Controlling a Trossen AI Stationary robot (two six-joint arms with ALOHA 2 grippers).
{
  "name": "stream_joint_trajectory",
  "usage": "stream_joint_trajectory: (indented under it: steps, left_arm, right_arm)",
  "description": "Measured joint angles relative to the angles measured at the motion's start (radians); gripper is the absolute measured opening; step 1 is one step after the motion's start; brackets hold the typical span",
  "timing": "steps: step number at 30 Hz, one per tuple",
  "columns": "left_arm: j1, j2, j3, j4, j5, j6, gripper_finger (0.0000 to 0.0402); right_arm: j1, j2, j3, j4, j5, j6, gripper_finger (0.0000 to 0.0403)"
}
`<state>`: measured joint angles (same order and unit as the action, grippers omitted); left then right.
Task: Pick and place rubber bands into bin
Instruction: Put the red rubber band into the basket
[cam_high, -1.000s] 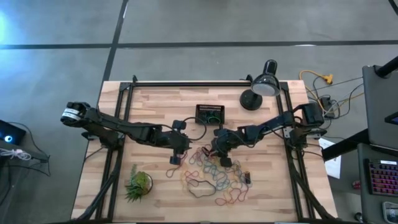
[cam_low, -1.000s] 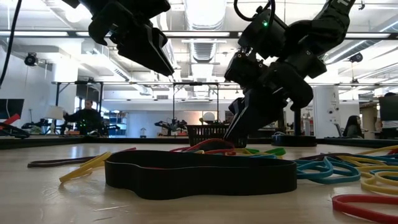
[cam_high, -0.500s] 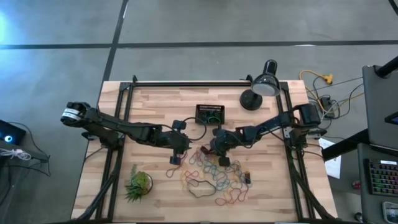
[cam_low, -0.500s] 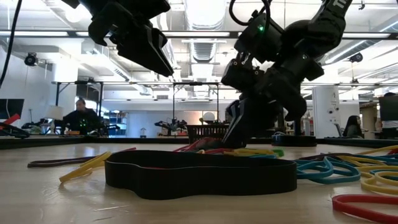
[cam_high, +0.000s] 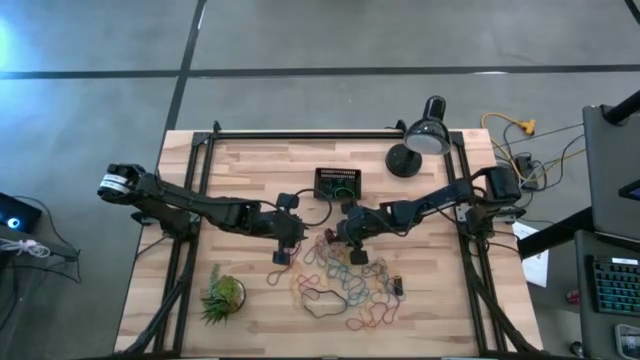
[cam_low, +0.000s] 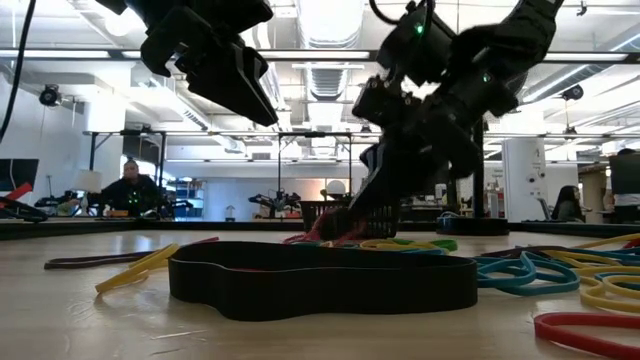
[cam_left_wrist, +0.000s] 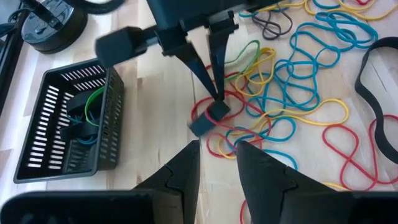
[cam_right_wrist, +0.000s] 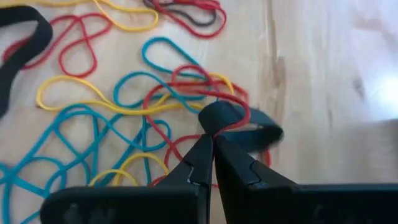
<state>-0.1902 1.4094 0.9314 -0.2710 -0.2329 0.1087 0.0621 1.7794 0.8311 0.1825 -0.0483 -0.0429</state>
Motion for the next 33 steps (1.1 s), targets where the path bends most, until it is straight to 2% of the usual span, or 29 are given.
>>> stream_joint_trajectory:
  steps: [12,15,19,22,28,33]
  left_arm:
    - [-0.001,0.000,-0.001,0.000,-0.007,0.000,0.0091]
    - [-0.001,0.000,-0.002,0.000,-0.007,0.000,0.0091]
    - [0.000,0.000,-0.002,0.000,-0.007,0.000,0.0091]
    - [0.000,0.001,-0.002,0.006,-0.007,0.000,0.0091]
    - [0.000,0.001,-0.002,0.011,-0.007,0.000,0.0091]
    - [0.000,0.001,-0.002,0.009,-0.007,0.000,0.0091]
  right_arm:
    - [0.062,-0.193,0.035,-0.190,0.000,-0.128,0.0009]
    - [0.080,-0.183,0.041,-0.300,0.036,-0.146,0.0009]
    - [0.090,-0.124,0.070,-0.455,0.166,-0.100,0.0009]
    - [0.092,-0.071,0.092,-0.506,0.233,-0.063,0.0009]
    - [0.092,-0.016,0.115,-0.511,0.190,-0.047,0.0010]
    - [0.080,-0.015,0.115,-0.509,0.168,-0.040,0.0034]
